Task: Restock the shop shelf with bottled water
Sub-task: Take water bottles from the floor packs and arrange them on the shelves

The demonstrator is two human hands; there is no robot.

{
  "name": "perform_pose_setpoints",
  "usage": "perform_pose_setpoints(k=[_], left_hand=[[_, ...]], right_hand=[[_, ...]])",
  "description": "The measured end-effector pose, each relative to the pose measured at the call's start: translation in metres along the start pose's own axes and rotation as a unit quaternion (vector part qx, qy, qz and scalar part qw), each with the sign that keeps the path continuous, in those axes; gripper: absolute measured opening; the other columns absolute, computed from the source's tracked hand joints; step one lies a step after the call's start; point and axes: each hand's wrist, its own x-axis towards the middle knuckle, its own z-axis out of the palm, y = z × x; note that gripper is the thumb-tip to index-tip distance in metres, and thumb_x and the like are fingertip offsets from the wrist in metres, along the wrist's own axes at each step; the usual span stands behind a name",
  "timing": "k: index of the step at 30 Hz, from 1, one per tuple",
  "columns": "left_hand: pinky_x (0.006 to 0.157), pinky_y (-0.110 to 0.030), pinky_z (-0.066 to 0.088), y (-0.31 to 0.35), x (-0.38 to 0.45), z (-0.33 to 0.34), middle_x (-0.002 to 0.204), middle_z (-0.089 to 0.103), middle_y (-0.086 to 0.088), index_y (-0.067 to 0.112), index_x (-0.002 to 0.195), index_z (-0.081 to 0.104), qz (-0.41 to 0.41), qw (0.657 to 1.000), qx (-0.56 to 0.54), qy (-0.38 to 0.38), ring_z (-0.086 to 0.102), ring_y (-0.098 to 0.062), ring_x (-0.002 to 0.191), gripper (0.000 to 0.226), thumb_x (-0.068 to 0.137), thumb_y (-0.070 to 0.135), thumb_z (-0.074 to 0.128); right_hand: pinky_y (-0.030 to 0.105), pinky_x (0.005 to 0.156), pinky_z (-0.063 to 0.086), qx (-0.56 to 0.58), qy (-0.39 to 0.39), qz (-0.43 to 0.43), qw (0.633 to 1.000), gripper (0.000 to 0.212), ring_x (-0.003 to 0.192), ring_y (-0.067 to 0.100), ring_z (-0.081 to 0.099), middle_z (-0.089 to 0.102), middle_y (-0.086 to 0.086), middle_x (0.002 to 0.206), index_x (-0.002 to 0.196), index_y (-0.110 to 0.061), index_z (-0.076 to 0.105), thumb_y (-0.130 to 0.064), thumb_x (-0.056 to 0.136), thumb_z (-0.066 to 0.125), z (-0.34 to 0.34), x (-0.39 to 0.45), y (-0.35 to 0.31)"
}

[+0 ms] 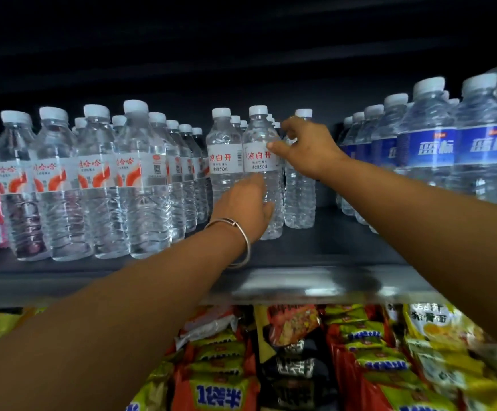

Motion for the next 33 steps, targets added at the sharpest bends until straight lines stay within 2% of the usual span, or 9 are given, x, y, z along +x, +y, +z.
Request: perform_pose_setpoints(k=[4,8,11,14,17,24,28,31,33], left_hand=[[0.082,-0.038,0.042,0.012,-0.037,-0.012,0.105,0.053,-0.008,0.011,0.102,0.052,0.104,0.994,-0.004,0.045,0.049,-0.026,0.098,0.017,0.089,0.022,0.054],[0.083,-0.041,0.042,0.019,-0.097,-0.012,0.104,0.052,-0.007,0.011,0.102,0.052,0.173,0.984,-0.039,0.016,0.049,-0.026,0.098,0.019,0.088,0.024,0.056],[0.081,-0.039,0.043,0.02,-0.151,0.002,0.1,0.053,-0.008,0.01,0.099,0.054,0.194,0.978,-0.062,-0.034,0.052,-0.027,0.094,0.02,0.086,0.024,0.06],[0.082,-0.036,0.041,0.022,-0.208,0.033,0.102,0.055,-0.011,0.008,0.101,0.057,0.201,0.968,-0.091,-0.123,0.054,-0.029,0.095,0.023,0.084,0.023,0.063],[0.086,-0.033,0.035,0.023,-0.262,0.079,0.111,0.054,-0.011,0.009,0.11,0.056,0.2,0.948,-0.084,-0.232,0.052,-0.028,0.104,0.029,0.088,0.027,0.059],[0.094,-0.036,0.04,0.014,-0.399,0.216,0.125,0.05,-0.006,0.017,0.125,0.05,0.161,0.863,-0.095,-0.47,0.049,-0.027,0.112,0.039,0.09,0.033,0.056],[0.102,-0.034,0.036,0.004,-0.491,0.302,0.133,0.048,-0.009,0.013,0.128,0.049,0.148,0.823,-0.052,-0.546,0.044,-0.027,0.124,0.046,0.089,0.035,0.057],[0.109,-0.031,0.027,-0.008,-0.561,0.367,0.143,0.038,-0.007,0.015,0.137,0.038,0.127,0.795,-0.037,-0.592,0.035,-0.025,0.131,0.055,0.089,0.034,0.057],[0.106,-0.03,0.027,-0.017,-0.604,0.409,0.143,0.037,-0.005,0.018,0.137,0.038,0.117,0.785,-0.032,-0.608,0.035,-0.024,0.132,0.054,0.089,0.033,0.057]], right_hand=[[0.033,0.09,0.048,-0.07,0.026,-0.072,0.995,0.036,0.104,0.023,0.059,0.06,0.008,0.122,0.125,-0.014,0.058,-0.021,0.089,0.06,-0.009,-0.046,-0.009],[0.037,0.089,0.048,-0.108,0.033,-0.141,0.984,0.033,0.103,0.028,0.059,0.063,0.013,0.114,0.115,-0.009,0.064,-0.006,0.082,0.059,-0.016,-0.117,-0.012],[0.035,0.079,0.047,-0.122,0.025,-0.154,0.98,0.035,0.092,0.034,0.061,0.064,0.015,0.1,0.102,-0.003,0.068,-0.004,0.071,0.051,-0.013,-0.185,-0.008],[0.035,0.07,0.048,-0.145,-0.013,-0.127,0.981,0.037,0.082,0.036,0.061,0.063,0.016,0.089,0.098,-0.003,0.069,-0.006,0.069,0.046,0.001,-0.255,0.005],[0.04,0.066,0.053,-0.163,-0.083,-0.087,0.979,0.036,0.079,0.038,0.063,0.064,0.017,0.087,0.098,-0.006,0.069,-0.01,0.07,0.046,0.022,-0.324,0.029],[0.043,0.06,0.054,-0.136,-0.252,0.044,0.957,0.024,0.073,0.038,0.064,0.067,0.021,0.097,0.1,-0.002,0.069,0.0,0.078,0.058,0.08,-0.497,0.112],[0.046,0.055,0.053,-0.112,-0.341,0.119,0.926,0.027,0.073,0.042,0.063,0.065,0.023,0.089,0.096,-0.002,0.068,-0.006,0.075,0.051,0.136,-0.609,0.17],[0.047,0.065,0.053,-0.098,-0.404,0.184,0.891,0.032,0.086,0.043,0.063,0.064,0.025,0.099,0.101,-0.003,0.067,-0.008,0.074,0.05,0.183,-0.692,0.212],[0.042,0.077,0.05,-0.091,-0.427,0.223,0.872,0.032,0.1,0.039,0.06,0.062,0.021,0.11,0.109,-0.005,0.065,-0.006,0.079,0.053,0.215,-0.744,0.237]])
